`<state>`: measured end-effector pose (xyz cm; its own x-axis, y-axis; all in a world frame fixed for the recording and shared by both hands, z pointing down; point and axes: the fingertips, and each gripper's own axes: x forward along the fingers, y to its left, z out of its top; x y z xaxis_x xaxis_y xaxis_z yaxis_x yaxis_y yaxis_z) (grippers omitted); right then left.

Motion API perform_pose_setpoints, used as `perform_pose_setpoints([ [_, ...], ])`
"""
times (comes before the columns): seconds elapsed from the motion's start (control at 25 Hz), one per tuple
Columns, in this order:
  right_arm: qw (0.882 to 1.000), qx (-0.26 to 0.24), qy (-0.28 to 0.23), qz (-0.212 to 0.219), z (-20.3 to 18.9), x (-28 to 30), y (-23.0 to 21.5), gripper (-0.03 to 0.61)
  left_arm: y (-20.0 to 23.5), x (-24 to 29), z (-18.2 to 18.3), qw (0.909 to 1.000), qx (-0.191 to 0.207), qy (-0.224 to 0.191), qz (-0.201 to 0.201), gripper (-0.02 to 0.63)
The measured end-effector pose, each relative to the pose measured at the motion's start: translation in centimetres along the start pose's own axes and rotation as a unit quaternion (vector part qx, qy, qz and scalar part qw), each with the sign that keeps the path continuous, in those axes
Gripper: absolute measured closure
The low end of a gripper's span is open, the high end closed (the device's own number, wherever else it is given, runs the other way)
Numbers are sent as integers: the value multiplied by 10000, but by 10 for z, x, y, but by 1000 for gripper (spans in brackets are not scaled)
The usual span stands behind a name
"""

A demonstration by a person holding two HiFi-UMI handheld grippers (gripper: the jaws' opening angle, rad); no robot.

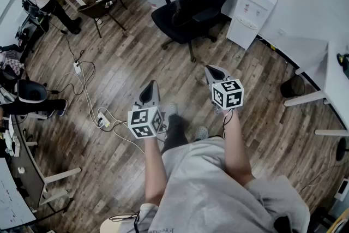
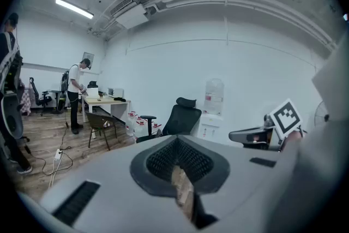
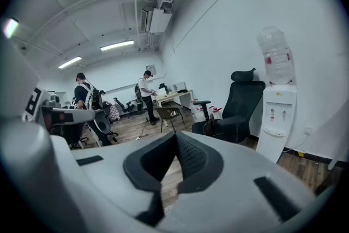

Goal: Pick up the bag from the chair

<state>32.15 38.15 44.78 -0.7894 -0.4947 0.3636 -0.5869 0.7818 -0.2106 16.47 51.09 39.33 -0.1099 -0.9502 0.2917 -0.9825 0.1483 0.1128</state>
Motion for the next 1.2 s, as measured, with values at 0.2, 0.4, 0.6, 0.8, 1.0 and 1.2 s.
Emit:
perform_pose_setpoints([
  [0.2, 10000, -22, 23, -27, -1, 9, -2, 572, 5, 6, -3, 9999, 102, 35, 25, 609],
  [0.4, 9992, -178, -178, 324, 8, 18, 14, 572, 12, 17, -10, 9994, -236, 178, -206, 606],
  [0.6, 9983, -346, -150, 446, 12, 35, 17, 568, 25, 33, -3, 9989, -414, 39, -202, 603],
  [0.8, 9980, -316, -35, 541, 16, 67, 19, 558, 53, 58, 10, 9983, -534, -45, -241, 601],
  [1.0, 9987, -289, -57, 411, 37, 100, 8, 535, 81, 96, 25, 9984, -439, 48, -344, 570],
  [1.2, 9988, -428, 81, 225, 57, 133, -2, 467, 105, 145, 49, 9969, -400, 45, -679, 505],
])
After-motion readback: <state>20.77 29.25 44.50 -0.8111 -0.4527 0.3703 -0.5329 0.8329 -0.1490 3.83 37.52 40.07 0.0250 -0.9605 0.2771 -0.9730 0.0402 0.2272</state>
